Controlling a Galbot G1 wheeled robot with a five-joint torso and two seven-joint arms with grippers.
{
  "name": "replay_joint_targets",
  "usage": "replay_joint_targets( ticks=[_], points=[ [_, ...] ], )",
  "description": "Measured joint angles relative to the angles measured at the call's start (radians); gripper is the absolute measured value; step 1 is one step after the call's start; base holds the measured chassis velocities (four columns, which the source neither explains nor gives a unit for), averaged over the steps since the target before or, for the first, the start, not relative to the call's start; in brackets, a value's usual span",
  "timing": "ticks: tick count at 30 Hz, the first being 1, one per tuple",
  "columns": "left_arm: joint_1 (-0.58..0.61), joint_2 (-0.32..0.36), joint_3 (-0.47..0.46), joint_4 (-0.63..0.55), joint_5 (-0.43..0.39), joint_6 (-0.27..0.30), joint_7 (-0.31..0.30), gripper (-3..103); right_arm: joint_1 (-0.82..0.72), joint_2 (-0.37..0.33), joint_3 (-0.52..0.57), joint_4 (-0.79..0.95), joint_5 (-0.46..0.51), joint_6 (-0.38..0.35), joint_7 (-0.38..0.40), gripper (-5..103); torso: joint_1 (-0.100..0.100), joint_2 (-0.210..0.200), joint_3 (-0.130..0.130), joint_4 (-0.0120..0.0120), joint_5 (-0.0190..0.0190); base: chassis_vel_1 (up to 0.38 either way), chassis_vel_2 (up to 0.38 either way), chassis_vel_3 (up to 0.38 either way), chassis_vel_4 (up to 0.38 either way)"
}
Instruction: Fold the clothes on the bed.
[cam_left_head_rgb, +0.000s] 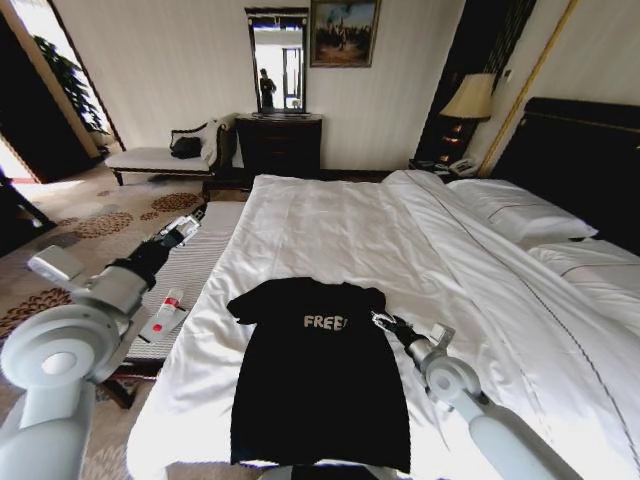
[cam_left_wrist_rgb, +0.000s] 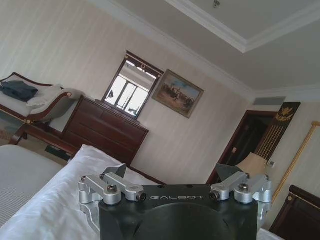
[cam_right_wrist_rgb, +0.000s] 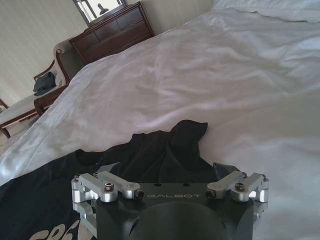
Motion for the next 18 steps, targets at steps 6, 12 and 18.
replay_joint_targets(
  ticks=[6, 12, 18],
  points=[
    [-0.006, 0.004, 0.001, 0.021, 0.013, 0.003, 0.000, 100, -0.001, 0.005, -0.004, 0.006, 0.054, 0.000, 0.047, 96, 0.000, 0.000, 0.000, 0.0003, -0.0001, 0.000, 0.000, 0.000, 0.000],
    [-0.007, -0.008, 0.008, 0.035, 0.041, 0.005, 0.001, 100, -0.012, -0.003, -0.016, 0.005, -0.098, 0.003, 0.063, 100, 0.000, 0.000, 0.000, 0.0003, 0.0000, 0.000, 0.000, 0.000, 0.000],
    [-0.003, -0.017, 0.015, 0.037, 0.051, 0.011, 0.001, 100, -0.018, -0.042, -0.024, -0.055, -0.456, 0.041, -0.014, 100, 0.000, 0.000, 0.000, 0.0001, 0.0001, 0.000, 0.000, 0.000, 0.000]
  ],
)
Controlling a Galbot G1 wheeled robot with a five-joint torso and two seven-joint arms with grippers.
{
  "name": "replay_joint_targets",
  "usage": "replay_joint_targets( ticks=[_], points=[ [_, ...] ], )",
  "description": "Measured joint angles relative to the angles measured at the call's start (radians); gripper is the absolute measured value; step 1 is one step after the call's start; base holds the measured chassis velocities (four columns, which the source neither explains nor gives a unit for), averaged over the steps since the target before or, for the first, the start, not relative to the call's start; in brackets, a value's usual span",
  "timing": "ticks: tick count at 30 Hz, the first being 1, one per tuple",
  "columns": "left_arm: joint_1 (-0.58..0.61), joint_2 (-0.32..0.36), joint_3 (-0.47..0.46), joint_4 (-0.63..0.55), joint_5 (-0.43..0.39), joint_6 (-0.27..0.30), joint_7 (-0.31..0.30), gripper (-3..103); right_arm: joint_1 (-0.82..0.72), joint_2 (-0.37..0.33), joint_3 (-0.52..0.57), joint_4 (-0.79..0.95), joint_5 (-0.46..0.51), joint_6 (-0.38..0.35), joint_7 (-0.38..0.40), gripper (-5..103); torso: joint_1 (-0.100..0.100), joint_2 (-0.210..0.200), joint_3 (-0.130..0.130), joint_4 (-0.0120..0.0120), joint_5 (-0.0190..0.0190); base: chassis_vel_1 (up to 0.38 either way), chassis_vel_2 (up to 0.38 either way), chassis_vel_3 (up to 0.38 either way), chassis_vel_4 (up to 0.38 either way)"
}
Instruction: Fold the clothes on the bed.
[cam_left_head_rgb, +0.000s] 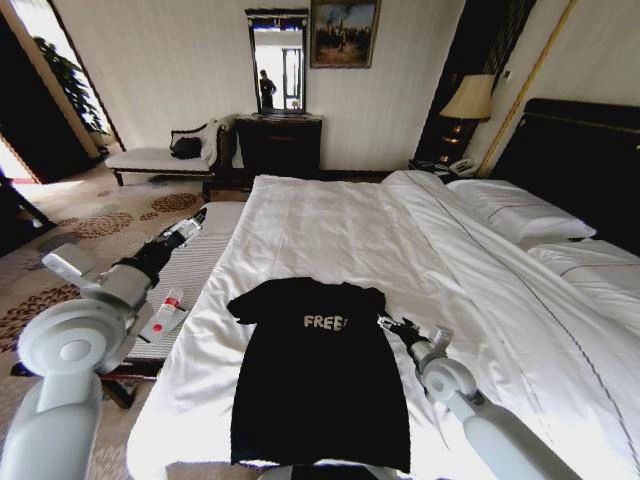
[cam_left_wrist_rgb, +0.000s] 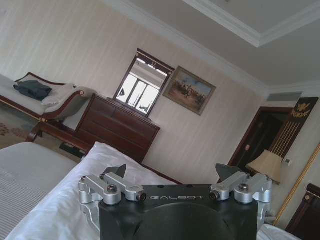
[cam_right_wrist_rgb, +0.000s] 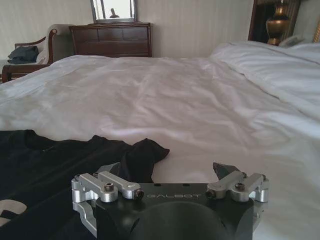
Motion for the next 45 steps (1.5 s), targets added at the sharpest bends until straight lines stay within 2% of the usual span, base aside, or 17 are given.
replay_joint_targets(
  ticks=[4, 5, 6, 7, 9, 12, 19, 26, 28, 29, 33, 36, 37, 39, 40, 43, 45],
  points=[
    [0.000, -0.008, 0.007, 0.002, 0.007, 0.003, 0.000, 100, 0.006, -0.042, -0.030, -0.003, -0.134, 0.028, -0.047, 100, 0.000, 0.000, 0.000, 0.0002, 0.0000, 0.000, 0.000, 0.000, 0.000],
    [0.000, -0.008, 0.007, 0.002, 0.007, 0.003, 0.000, 100, 0.006, -0.042, -0.030, -0.003, -0.134, 0.028, -0.047, 100, 0.000, 0.000, 0.000, 0.0002, 0.0000, 0.000, 0.000, 0.000, 0.000],
    [0.002, -0.011, 0.008, 0.002, 0.010, 0.006, 0.000, 100, 0.008, -0.069, -0.060, -0.011, -0.211, 0.063, -0.077, 100, 0.000, 0.000, 0.000, 0.0005, -0.0002, 0.000, 0.000, 0.000, 0.000],
    [0.002, -0.011, 0.008, 0.002, 0.010, 0.006, 0.000, 100, 0.008, -0.069, -0.060, -0.011, -0.211, 0.063, -0.077, 100, 0.000, 0.000, 0.000, 0.0005, -0.0002, 0.000, 0.000, 0.000, 0.000],
    [0.007, -0.013, 0.008, 0.002, 0.014, 0.010, -0.001, 100, 0.006, -0.107, -0.102, -0.015, -0.296, 0.101, -0.103, 100, 0.000, 0.000, 0.000, 0.0003, -0.0001, 0.000, 0.000, 0.000, 0.000],
    [0.007, -0.013, 0.008, 0.004, 0.017, 0.013, -0.001, 100, 0.009, -0.134, -0.137, -0.019, -0.353, 0.119, -0.115, 100, 0.000, 0.000, 0.000, 0.0000, 0.0001, 0.000, 0.000, 0.000, 0.000],
    [0.002, -0.013, 0.016, 0.015, 0.023, 0.017, -0.002, 100, 0.039, -0.139, -0.156, -0.067, -0.401, 0.119, -0.114, 100, 0.000, 0.000, 0.000, 0.0003, -0.0003, 0.000, 0.000, 0.000, 0.000],
    [0.001, -0.015, 0.022, 0.020, 0.032, 0.018, -0.002, 100, 0.045, -0.127, -0.159, -0.101, -0.386, 0.117, -0.112, 103, 0.000, 0.000, 0.000, 0.0001, 0.0000, 0.000, 0.000, 0.000, 0.000],
    [0.001, -0.015, 0.023, 0.021, 0.034, 0.019, -0.002, 100, 0.041, -0.126, -0.161, -0.106, -0.389, 0.117, -0.112, 95, 0.000, 0.000, 0.000, 0.0003, -0.0001, 0.000, 0.000, 0.000, 0.000],
    [0.001, -0.015, 0.023, 0.021, 0.034, 0.019, -0.002, 100, 0.041, -0.126, -0.161, -0.106, -0.389, 0.117, -0.112, 95, 0.000, 0.000, 0.000, 0.0003, -0.0001, 0.000, 0.000, 0.000, 0.000],
    [0.005, -0.015, 0.023, 0.020, 0.038, 0.020, -0.002, 100, 0.041, -0.120, -0.166, -0.127, -0.419, 0.116, -0.110, 74, 0.000, 0.000, 0.000, 0.0002, 0.0000, 0.000, 0.000, 0.000, 0.000],
    [0.007, -0.014, 0.022, 0.019, 0.039, 0.021, -0.002, 100, 0.042, -0.118, -0.166, -0.133, -0.420, 0.116, -0.108, 63, 0.000, 0.000, 0.000, 0.0002, 0.0000, 0.000, 0.000, 0.000, 0.000],
    [0.007, -0.014, 0.021, 0.019, 0.039, 0.021, -0.002, 100, 0.042, -0.118, -0.166, -0.133, -0.420, 0.116, -0.108, 63, 0.000, 0.000, 0.000, 0.0002, -0.0001, 0.000, 0.000, 0.000, 0.000],
    [0.008, -0.011, 0.019, 0.017, 0.039, 0.021, -0.002, 100, 0.042, -0.119, -0.165, -0.133, -0.420, 0.116, -0.108, 53, 0.000, 0.000, 0.000, 0.0003, -0.0001, 0.000, 0.000, 0.000, 0.000],
    [0.008, -0.011, 0.019, 0.017, 0.039, 0.021, -0.002, 100, 0.042, -0.119, -0.165, -0.133, -0.420, 0.116, -0.108, 53, 0.000, 0.000, 0.000, 0.0003, -0.0001, 0.000, 0.000, 0.000, 0.000],
    [0.010, -0.010, 0.018, 0.017, 0.040, 0.021, -0.002, 100, 0.040, -0.120, -0.162, -0.128, -0.418, 0.118, -0.108, 37, 0.000, 0.000, 0.000, 0.0002, -0.0001, 0.000, 0.000, 0.000, 0.000],
    [0.010, -0.010, 0.018, 0.017, 0.040, 0.021, -0.002, 100, 0.038, -0.120, -0.161, -0.124, -0.417, 0.120, -0.108, 37, 0.000, 0.000, 0.000, 0.0002, -0.0001, 0.000, 0.000, 0.000, 0.000]
  ],
)
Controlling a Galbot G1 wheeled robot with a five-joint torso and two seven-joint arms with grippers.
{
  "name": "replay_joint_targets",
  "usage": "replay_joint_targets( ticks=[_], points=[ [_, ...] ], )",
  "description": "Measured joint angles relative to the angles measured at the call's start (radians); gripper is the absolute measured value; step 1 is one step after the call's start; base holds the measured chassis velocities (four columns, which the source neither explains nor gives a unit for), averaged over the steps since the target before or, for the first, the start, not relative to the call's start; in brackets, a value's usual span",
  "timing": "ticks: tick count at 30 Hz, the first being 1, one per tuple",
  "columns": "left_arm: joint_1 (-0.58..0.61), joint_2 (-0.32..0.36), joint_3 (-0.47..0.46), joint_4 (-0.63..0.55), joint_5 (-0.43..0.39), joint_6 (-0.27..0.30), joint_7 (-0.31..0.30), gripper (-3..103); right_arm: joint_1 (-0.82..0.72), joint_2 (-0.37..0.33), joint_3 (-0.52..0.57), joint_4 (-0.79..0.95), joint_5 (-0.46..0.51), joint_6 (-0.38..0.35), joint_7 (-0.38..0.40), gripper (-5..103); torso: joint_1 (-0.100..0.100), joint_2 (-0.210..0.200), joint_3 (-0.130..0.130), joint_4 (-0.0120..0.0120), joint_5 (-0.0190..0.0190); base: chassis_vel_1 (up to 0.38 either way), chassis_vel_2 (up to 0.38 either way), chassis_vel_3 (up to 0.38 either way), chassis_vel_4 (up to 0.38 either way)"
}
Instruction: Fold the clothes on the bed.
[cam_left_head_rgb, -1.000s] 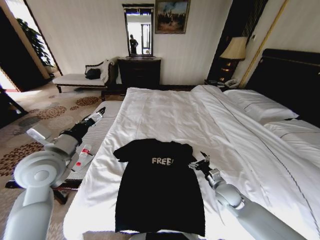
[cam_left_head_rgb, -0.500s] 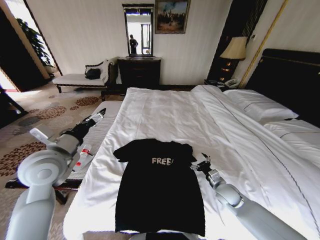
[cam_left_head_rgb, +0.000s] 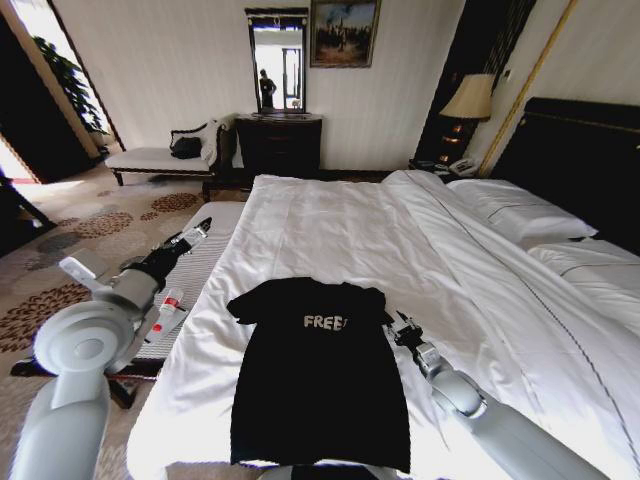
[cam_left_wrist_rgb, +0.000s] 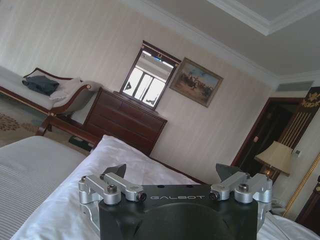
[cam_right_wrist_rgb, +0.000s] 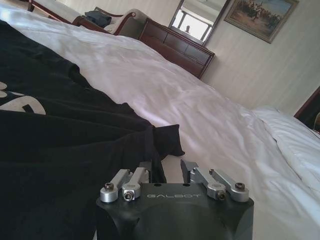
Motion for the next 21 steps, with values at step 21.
replay_joint_targets(
  ticks=[21],
  points=[
    [-0.001, -0.006, 0.004, 0.006, 0.008, 0.000, -0.003, 100, 0.041, -0.006, 0.045, 0.050, 0.202, 0.041, -0.025, 0, 0.000, 0.000, 0.000, 0.0001, -0.0001, 0.000, 0.000, 0.000, 0.000]
  ],
)
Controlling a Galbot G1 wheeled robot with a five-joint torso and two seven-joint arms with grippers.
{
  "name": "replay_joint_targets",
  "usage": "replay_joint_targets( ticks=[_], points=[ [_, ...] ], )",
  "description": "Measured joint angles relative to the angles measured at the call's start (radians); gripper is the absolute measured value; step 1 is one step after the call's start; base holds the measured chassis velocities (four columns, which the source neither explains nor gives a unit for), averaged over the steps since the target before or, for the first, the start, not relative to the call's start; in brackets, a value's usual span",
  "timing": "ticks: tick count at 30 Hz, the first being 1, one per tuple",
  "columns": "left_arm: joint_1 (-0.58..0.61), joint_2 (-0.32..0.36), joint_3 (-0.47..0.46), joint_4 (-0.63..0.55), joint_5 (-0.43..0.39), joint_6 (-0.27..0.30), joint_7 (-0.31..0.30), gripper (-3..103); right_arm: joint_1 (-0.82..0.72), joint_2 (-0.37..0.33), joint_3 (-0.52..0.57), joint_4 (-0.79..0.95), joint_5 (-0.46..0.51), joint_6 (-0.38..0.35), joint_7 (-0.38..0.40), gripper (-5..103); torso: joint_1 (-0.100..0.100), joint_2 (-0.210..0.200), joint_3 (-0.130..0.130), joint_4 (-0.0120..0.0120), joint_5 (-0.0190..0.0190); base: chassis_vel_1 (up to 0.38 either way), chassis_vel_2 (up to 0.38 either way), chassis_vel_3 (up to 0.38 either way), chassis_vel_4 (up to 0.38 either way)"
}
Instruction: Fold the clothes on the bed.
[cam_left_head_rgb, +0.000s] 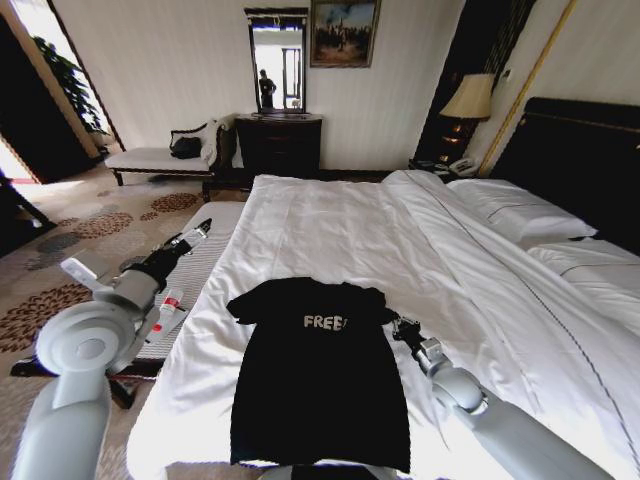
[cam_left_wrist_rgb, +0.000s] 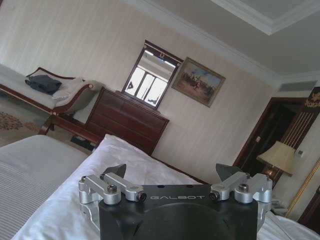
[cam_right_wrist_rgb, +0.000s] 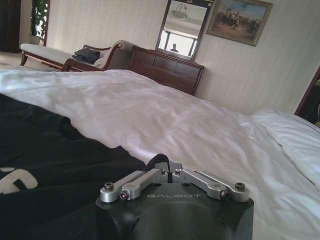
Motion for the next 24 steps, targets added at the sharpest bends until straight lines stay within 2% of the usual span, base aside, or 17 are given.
replay_joint_targets(
  ticks=[5, 11, 18, 20, 24],
  points=[
    [0.000, -0.004, 0.004, 0.001, 0.003, 0.002, 0.000, 100, 0.060, -0.018, 0.011, -0.004, 0.084, -0.072, 0.047, 0, 0.000, 0.000, 0.000, 0.0001, 0.0000, 0.000, 0.000, 0.000, 0.000],
    [0.001, -0.004, 0.003, 0.001, 0.004, 0.007, -0.001, 100, 0.062, -0.039, 0.020, 0.025, 0.185, -0.136, 0.115, 0, 0.000, 0.000, 0.000, -0.0003, 0.0001, 0.000, 0.000, 0.000, 0.000],
    [0.004, -0.010, 0.006, 0.001, 0.012, 0.009, -0.001, 100, 0.107, -0.065, 0.011, 0.029, 0.221, -0.159, 0.128, 0, 0.000, 0.000, 0.000, 0.0001, 0.0000, 0.000, 0.000, 0.000, 0.000],
    [0.004, -0.014, 0.008, 0.001, 0.015, 0.010, -0.001, 100, 0.140, -0.091, -0.011, 0.031, 0.265, -0.167, 0.129, 0, 0.000, 0.000, 0.000, 0.0000, 0.0001, 0.000, 0.000, 0.000, 0.000],
    [0.007, -0.017, 0.009, 0.002, 0.020, 0.011, -0.001, 100, 0.177, -0.115, -0.040, 0.031, 0.288, -0.178, 0.129, 0, 0.000, 0.000, 0.000, -0.0001, 0.0000, 0.000, 0.000, 0.000, 0.000]
  ],
)
